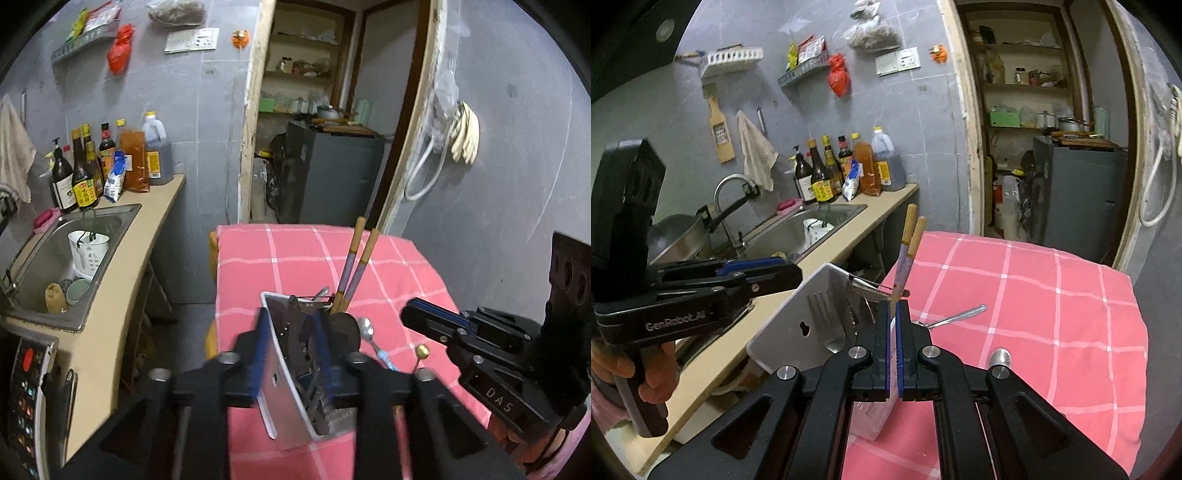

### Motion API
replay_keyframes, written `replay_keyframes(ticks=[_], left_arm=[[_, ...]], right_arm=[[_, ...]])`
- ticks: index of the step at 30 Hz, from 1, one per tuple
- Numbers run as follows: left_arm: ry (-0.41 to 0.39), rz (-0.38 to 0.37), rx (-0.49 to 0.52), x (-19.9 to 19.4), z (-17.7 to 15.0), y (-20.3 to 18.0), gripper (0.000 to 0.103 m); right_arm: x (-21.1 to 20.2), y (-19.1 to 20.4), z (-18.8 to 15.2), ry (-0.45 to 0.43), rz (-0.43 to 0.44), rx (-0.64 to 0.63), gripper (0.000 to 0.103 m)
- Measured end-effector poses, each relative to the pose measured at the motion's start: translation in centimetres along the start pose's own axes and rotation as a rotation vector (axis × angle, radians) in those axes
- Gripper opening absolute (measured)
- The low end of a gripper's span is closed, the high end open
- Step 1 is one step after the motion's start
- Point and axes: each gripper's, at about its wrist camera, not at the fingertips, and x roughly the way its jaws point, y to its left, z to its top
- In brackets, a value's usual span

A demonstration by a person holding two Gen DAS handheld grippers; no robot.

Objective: Organize utensils
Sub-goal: 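Open both tools above the white caddy to drop the fork and spoon, then move both open tools over the blue-handled and gold spoons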

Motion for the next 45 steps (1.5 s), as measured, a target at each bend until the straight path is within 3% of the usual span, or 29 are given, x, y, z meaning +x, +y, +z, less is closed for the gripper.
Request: replay_keyframes(ticks=[1,2,3,5,9,12,18,24,31,34,39,45], left_arm=[[-0.018,-0.001,-0.015,-0.4,0.0,0.1,0.04],[-0.03,0.0,-0.023,-0.6,0.1,0.2,0.047],[-0.047,0.002,-0.029,-1.0,0.1,0.1,0.053],[-0.082,0.006,-0.025,-1.9,0.2,-0.4,0.06],[-0.126,-0.011,0.0,-2.9,0.5,-2.5,0.077],[-0.134,-0.037,0.025,-3.2,0.5,-4.6,0.082],[-0.107,-0.114,0.056,-2.4,-0.1,-9.2,0.09],[-0.018,-0.153,0.081,0.7,-1.3,-13.8,0.091],[0.153,-0.096,0.089,6.4,-3.3,-16.7,0.091],[0.231,-0.072,0.075,9.0,-4.1,-17.0,0.09],[0.338,-0.05,0.016,13.1,-5.1,-16.3,0.089],[0.455,-0.01,-0.035,17.5,-6.0,-15.2,0.07]], right_arm=[[-0.4,-0.4,0.0,-0.007,-0.008,0.009,0.004],[-1.0,-0.8,-0.1,-0.015,-0.021,0.021,0.012],[-1.6,-1.4,-0.3,-0.024,-0.033,0.036,0.029],[-2.8,-2.6,-0.6,-0.045,-0.052,0.069,0.05],[-5.2,-5.9,-2.0,-0.039,-0.124,0.124,0.051],[-6.7,-8.5,-3.3,-0.019,-0.17,0.163,0.06],[-8.2,-13.6,-5.8,0.053,-0.223,0.244,0.069],[-7.7,-17.8,-9.2,0.144,-0.211,0.356,0.069],[-5.7,-19.9,-13.6,0.224,-0.15,0.452,0.069],[-4.3,-20.3,-14.7,0.252,-0.114,0.472,0.06],[-0.7,-20.6,-15.5,0.33,-0.068,0.487,0.033],[2.7,-20.2,-15.9,0.393,-0.046,0.469,0.025]])
